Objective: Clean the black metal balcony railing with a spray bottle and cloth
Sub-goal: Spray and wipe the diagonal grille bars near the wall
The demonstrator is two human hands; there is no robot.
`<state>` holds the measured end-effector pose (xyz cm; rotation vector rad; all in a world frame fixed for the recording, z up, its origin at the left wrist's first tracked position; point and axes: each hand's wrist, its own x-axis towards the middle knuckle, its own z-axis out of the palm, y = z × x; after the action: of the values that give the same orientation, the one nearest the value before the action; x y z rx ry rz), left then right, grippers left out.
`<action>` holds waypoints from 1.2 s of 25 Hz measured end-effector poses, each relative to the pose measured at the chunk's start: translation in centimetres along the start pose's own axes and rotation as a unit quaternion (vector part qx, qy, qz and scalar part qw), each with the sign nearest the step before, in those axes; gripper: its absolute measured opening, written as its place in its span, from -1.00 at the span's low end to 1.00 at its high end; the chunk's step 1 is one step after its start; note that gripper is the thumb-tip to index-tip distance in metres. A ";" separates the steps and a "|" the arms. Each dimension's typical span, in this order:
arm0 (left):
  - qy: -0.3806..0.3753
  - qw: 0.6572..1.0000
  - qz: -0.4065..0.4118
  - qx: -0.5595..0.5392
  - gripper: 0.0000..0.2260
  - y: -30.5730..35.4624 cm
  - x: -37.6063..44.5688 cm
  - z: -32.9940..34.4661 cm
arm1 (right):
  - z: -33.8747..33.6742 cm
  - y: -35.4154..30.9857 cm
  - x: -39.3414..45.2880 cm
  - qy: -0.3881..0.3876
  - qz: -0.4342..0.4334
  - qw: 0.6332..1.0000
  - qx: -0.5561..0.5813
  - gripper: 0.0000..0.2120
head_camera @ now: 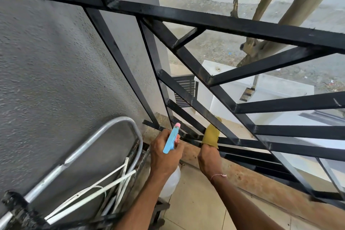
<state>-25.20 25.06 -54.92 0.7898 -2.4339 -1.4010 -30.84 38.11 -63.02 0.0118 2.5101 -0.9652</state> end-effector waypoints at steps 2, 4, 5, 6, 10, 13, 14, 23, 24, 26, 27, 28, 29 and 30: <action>0.002 1.000 0.007 0.012 -0.82 -0.1 0.2 0.2 | 0.6 -0.9 0.1 0.023 -0.020 1.000 -0.006 -0.93; 0.006 1.000 0.007 0.010 -0.82 -0.3 0.2 0.2 | 0.6 -2.5 -0.3 0.045 -0.045 0.998 0.028 -0.93; 0.012 1.000 0.009 0.008 -0.80 -0.4 0.3 0.0 | 0.4 -3.4 -0.6 0.051 -0.064 0.996 0.032 -0.93; 0.024 1.000 0.015 0.009 -0.78 -0.4 0.3 -0.3 | 0.4 -4.0 -0.6 0.040 -0.083 0.996 0.014 -0.92; 0.080 0.996 0.032 0.013 -0.81 -0.9 1.2 -1.4 | -0.5 -9.1 0.4 0.043 -0.190 0.981 -0.004 -0.88; 0.105 0.994 0.018 0.001 -0.86 -1.6 1.4 -2.0 | -1.3 -13.5 0.4 0.027 -0.268 0.963 0.028 -0.90; 0.113 0.994 0.005 -0.008 -0.88 -1.7 1.5 -2.2 | -1.4 -14.0 0.4 0.017 -0.274 0.961 0.039 -0.88; 0.073 0.997 0.007 -0.019 -0.86 0.3 -0.3 -2.3 | -0.6 -3.1 -1.4 -0.054 -0.169 0.979 -0.098 -0.72; 0.067 0.997 0.011 -0.020 -0.87 0.7 -0.7 -2.4 | -0.4 -1.1 -1.8 -0.048 -0.136 0.982 -0.119 -0.75; 0.053 0.998 0.021 -0.019 -0.89 1.4 -1.2 -2.6 | -0.7 1.3 -1.9 -0.051 -0.080 0.991 -0.094 -0.73; 0.046 0.999 0.024 -0.013 -0.88 1.6 -1.3 -2.5 | -1.0 1.3 -1.5 -0.054 -0.061 0.994 -0.068 -0.74; 0.041 0.999 0.022 -0.006 -0.85 1.8 -1.5 -2.5 | -1.3 1.1 -1.0 -0.055 -0.040 0.997 -0.041 -0.77; 0.038 0.999 0.017 -0.004 -0.82 2.0 -1.8 -2.4 | -1.8 0.6 -0.8 -0.053 -0.016 0.998 -0.015 -0.83; 0.034 0.999 0.014 -0.006 -0.79 2.4 -2.1 -2.3 | -2.3 0.3 -0.6 -0.049 0.001 0.998 0.025 -0.86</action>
<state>-23.28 25.56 -51.51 0.7833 -2.3748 -1.3543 -31.17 39.88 -61.47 -0.0174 2.3965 -1.0035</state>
